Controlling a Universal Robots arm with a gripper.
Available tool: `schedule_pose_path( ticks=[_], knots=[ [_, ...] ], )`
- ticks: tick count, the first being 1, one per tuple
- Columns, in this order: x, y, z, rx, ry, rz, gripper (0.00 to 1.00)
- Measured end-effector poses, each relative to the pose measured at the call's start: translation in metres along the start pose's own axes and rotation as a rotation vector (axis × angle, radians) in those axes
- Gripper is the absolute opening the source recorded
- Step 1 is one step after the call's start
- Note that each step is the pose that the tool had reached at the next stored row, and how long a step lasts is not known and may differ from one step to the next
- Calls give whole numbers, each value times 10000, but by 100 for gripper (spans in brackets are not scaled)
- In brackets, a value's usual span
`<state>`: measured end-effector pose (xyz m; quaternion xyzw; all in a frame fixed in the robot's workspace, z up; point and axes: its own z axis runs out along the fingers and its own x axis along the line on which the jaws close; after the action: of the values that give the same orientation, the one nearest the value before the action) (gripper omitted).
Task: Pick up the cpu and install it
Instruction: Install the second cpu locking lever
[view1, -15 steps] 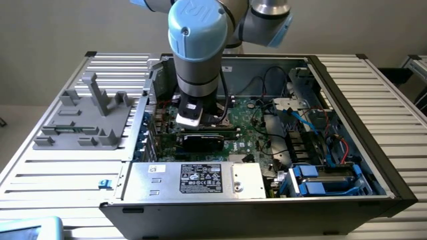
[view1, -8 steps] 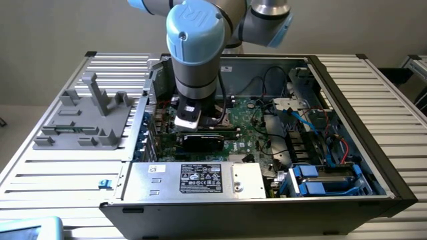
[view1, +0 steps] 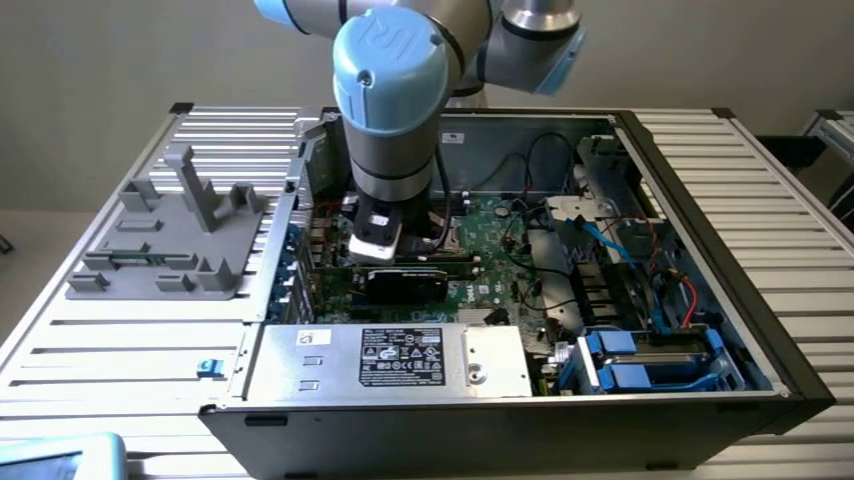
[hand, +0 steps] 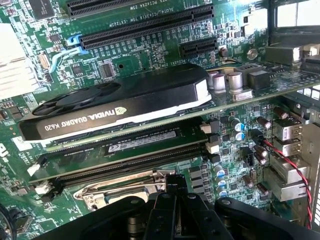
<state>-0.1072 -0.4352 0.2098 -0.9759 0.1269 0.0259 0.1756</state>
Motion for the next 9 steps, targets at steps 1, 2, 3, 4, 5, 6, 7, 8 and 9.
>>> schedule_pose_path(
  ticks=[1, 2, 3, 4, 5, 6, 7, 8, 9],
  knots=[
    [-3, 0, 6, 1, 0, 0, 11],
    [-6, -1, 12, 0, -1, 0, 11],
    [-9, -1, 19, 0, -1, 0, 11],
    [-10, -1, 25, 0, -3, 0, 11],
    [-11, 0, 31, 0, -3, 0, 11],
    [-11, 2, 36, -1, -4, -1, 11],
    [-11, 3, 42, -1, -3, 1, 11],
    [-11, 5, 49, 0, -3, 0, 11],
    [-10, 7, 57, 0, -3, 0, 11]
  ],
)
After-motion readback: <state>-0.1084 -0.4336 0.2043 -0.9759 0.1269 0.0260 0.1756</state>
